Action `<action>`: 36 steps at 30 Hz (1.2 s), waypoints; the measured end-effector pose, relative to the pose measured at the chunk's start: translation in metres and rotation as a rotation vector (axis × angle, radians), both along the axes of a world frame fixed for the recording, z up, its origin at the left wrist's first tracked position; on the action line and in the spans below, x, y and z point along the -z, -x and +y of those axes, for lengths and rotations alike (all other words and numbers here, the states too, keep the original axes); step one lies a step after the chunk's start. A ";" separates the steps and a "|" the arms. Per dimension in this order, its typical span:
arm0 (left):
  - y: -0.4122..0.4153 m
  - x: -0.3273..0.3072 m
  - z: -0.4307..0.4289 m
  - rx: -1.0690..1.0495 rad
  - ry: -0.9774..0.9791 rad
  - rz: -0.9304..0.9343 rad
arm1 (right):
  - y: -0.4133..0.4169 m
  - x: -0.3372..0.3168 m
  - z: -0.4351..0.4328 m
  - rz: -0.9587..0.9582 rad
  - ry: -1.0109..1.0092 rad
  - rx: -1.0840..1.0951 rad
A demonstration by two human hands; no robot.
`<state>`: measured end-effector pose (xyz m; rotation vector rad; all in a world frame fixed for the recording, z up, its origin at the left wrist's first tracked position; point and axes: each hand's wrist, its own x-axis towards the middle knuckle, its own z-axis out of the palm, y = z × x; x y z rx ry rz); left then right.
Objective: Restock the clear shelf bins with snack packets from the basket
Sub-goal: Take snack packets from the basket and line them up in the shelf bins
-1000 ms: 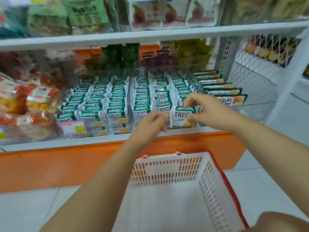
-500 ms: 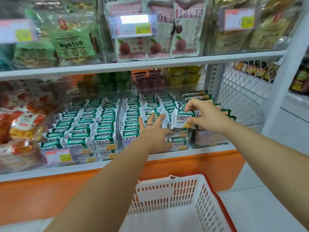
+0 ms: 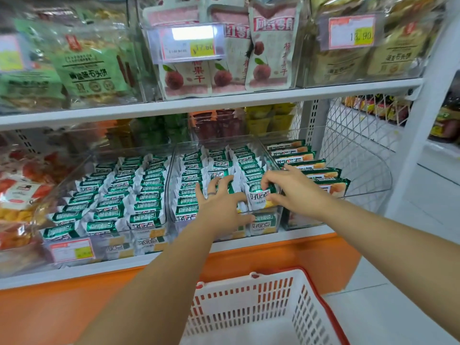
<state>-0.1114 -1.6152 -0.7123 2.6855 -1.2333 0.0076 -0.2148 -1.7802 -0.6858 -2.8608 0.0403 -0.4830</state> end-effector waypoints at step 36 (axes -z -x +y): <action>0.006 0.036 -0.007 0.199 0.244 -0.609 | 0.016 0.046 -0.016 -0.167 0.405 0.032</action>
